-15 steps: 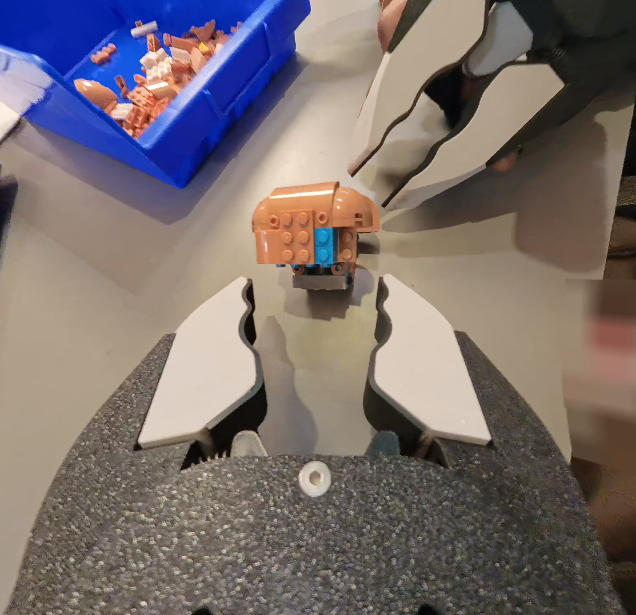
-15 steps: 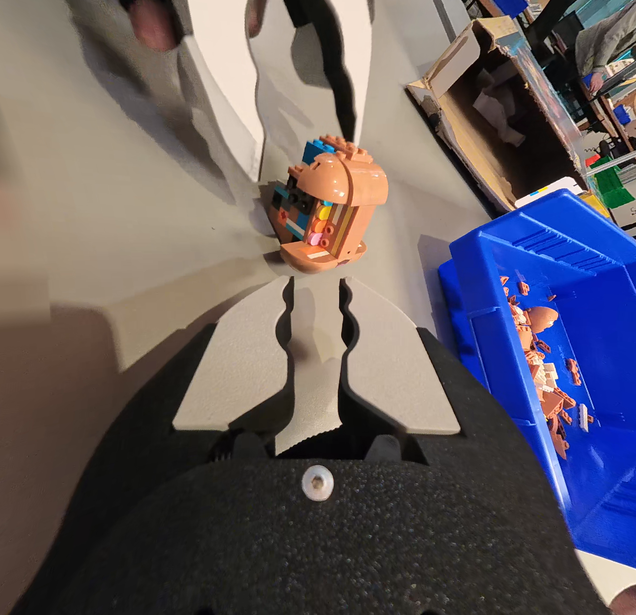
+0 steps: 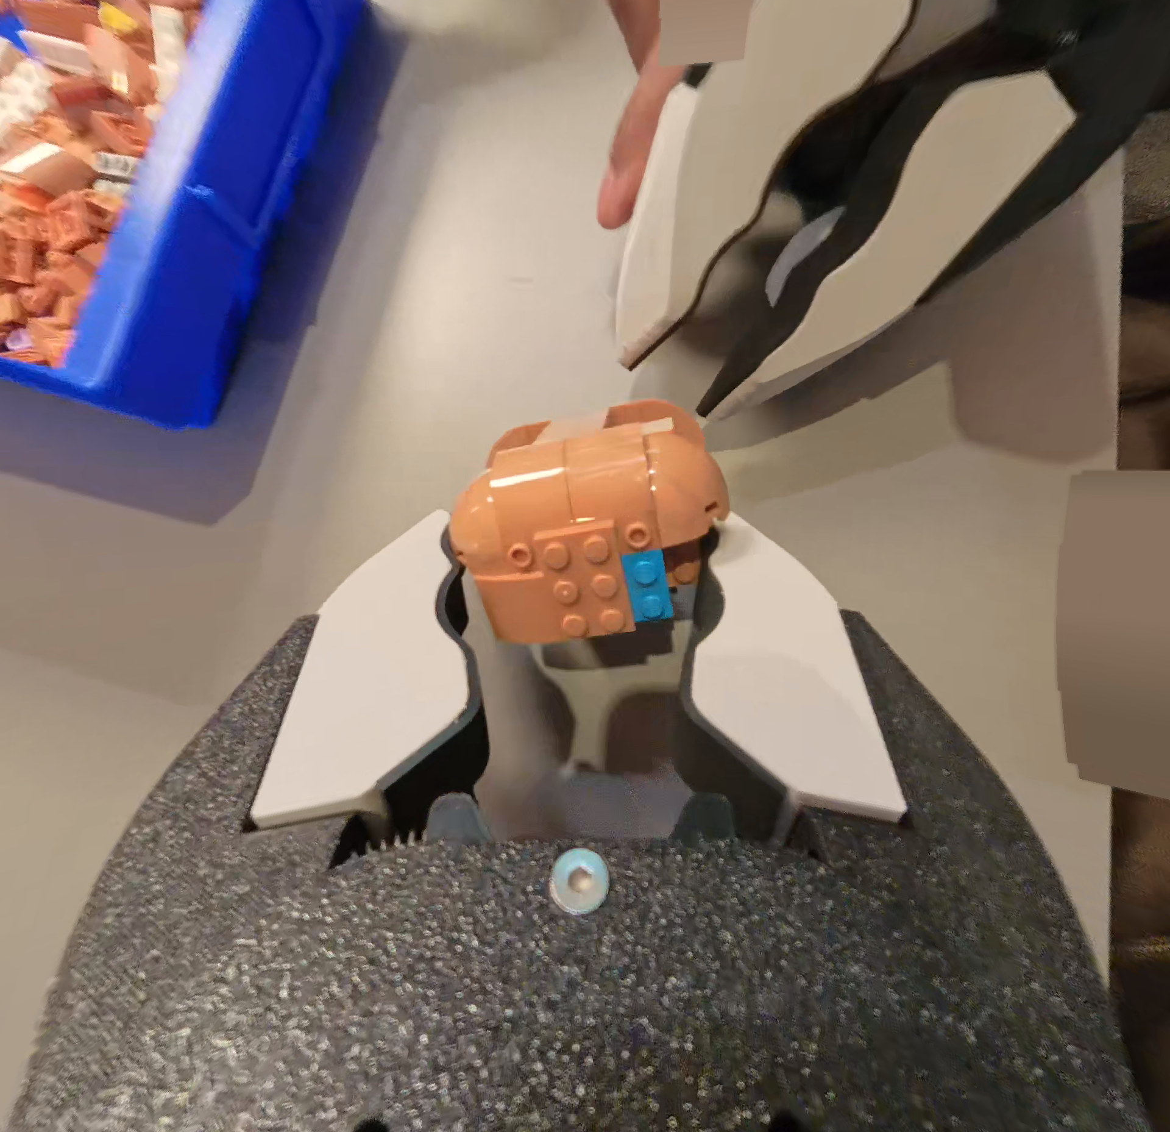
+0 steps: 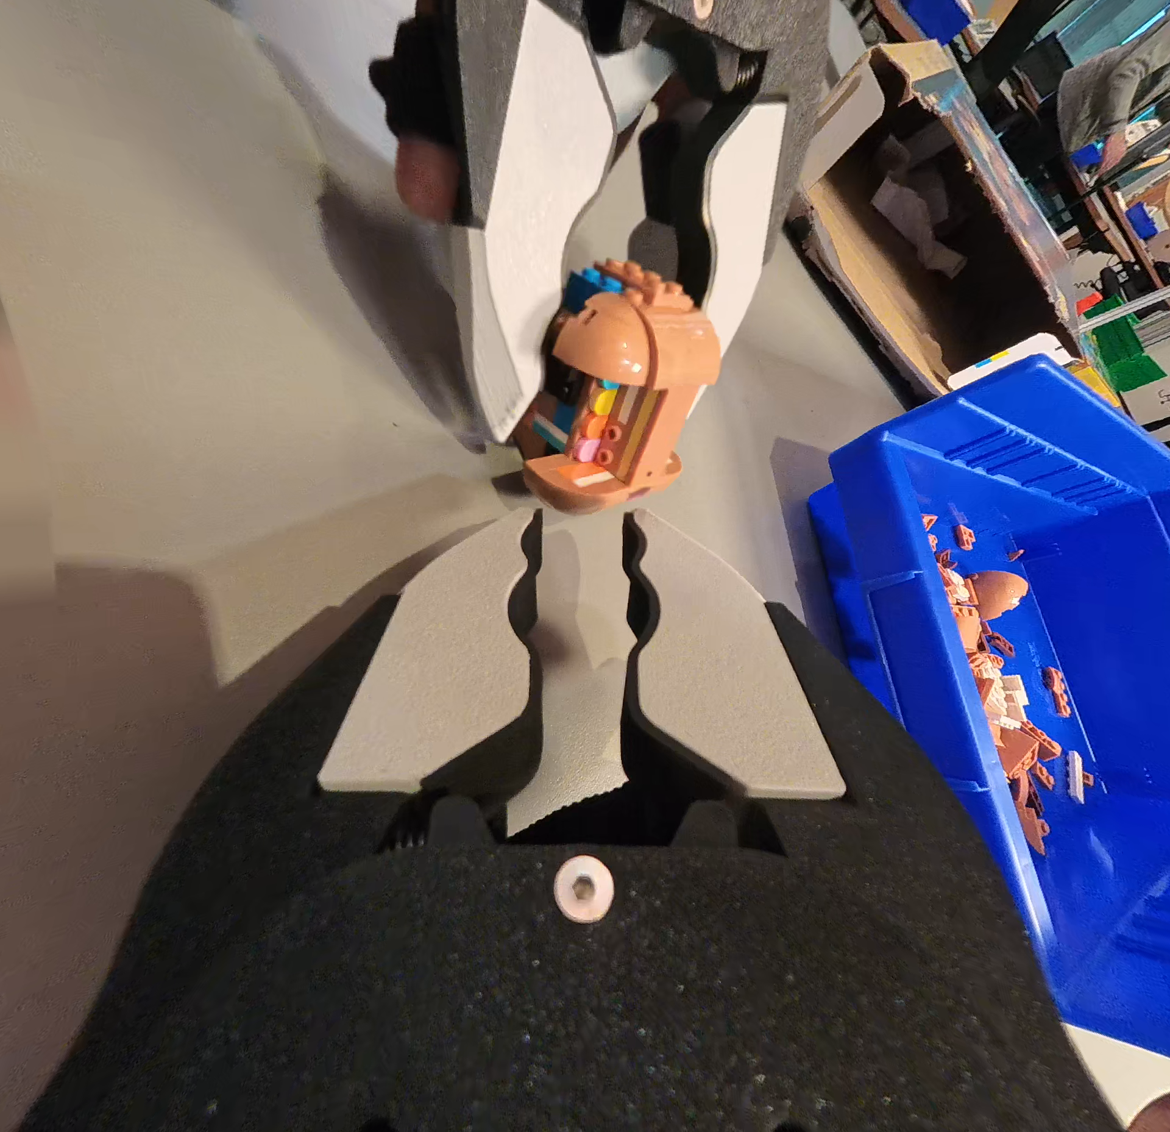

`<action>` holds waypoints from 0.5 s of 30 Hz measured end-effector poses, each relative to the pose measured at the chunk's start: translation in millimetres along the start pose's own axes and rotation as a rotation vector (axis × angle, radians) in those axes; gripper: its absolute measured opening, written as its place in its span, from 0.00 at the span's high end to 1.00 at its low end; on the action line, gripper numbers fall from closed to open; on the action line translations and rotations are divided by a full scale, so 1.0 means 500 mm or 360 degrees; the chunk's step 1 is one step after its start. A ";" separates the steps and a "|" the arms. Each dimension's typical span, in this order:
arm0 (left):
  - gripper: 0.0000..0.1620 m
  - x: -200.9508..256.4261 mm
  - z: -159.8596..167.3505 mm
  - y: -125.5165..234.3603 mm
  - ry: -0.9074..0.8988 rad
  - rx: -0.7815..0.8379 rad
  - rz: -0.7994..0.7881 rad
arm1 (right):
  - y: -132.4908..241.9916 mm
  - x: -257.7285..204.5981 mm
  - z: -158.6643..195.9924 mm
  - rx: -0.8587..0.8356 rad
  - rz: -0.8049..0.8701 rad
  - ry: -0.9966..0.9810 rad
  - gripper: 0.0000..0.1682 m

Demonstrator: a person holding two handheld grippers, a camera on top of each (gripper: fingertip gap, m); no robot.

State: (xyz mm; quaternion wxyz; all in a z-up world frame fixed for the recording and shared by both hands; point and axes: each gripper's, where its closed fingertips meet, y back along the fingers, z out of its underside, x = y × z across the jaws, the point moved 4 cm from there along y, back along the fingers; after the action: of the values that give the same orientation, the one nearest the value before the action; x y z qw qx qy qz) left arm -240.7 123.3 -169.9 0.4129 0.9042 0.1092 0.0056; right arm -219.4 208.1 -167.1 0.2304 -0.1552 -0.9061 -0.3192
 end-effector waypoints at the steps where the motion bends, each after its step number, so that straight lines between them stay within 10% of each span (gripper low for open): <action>1: 0.56 0.000 -0.001 -0.005 0.0030 0.0048 0.0009 | 0.000 0.001 0.000 0.0004 0.0003 -0.0002 0.86; 15: 0.57 0.023 -0.047 0.079 -0.0037 0.0863 0.0253 | 0.046 0.033 -0.054 0.0428 0.0204 -0.0163 0.82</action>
State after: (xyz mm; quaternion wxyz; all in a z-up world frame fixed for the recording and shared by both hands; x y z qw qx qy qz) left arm -224.2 118.1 -126.0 0.1556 0.9873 0.0307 -0.0019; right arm -214.9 210.1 -128.2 0.2225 -0.1963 -0.9395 -0.1712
